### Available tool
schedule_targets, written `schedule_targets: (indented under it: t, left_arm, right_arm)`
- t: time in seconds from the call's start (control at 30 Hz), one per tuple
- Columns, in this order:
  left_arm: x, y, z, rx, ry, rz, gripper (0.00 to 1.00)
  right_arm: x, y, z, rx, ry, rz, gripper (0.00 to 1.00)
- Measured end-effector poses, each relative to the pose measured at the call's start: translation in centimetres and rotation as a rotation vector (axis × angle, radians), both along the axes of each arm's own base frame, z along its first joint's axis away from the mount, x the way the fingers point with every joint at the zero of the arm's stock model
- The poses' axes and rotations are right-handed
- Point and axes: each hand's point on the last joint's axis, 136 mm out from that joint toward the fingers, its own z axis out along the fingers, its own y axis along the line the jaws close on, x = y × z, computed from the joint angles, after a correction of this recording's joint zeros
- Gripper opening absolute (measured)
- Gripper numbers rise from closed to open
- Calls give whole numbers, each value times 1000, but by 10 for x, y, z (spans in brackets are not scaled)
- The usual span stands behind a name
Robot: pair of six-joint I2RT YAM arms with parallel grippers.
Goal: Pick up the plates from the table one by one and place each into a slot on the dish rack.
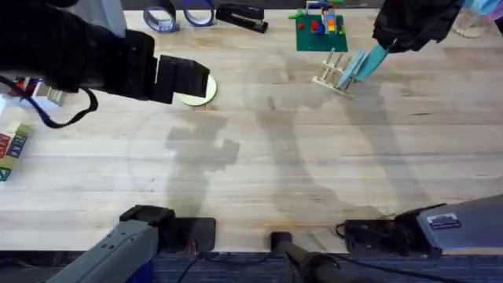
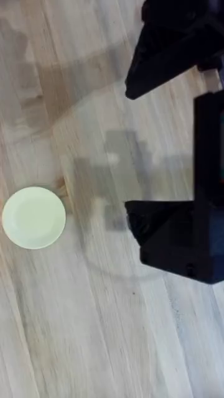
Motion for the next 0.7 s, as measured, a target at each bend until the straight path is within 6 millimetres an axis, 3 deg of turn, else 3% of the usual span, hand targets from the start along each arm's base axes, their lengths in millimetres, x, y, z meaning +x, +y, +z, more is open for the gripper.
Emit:
schedule_targets:
  t: [0.43,0.7]
  left_arm:
    - [0,0,0,0,0,0,993]
    - [0,0,0,0,0,0,993]
  right_arm:
    - [5,-11,-1,2,-11,-32,29]
    - [12,-10,-16,-4,22,-32,29]
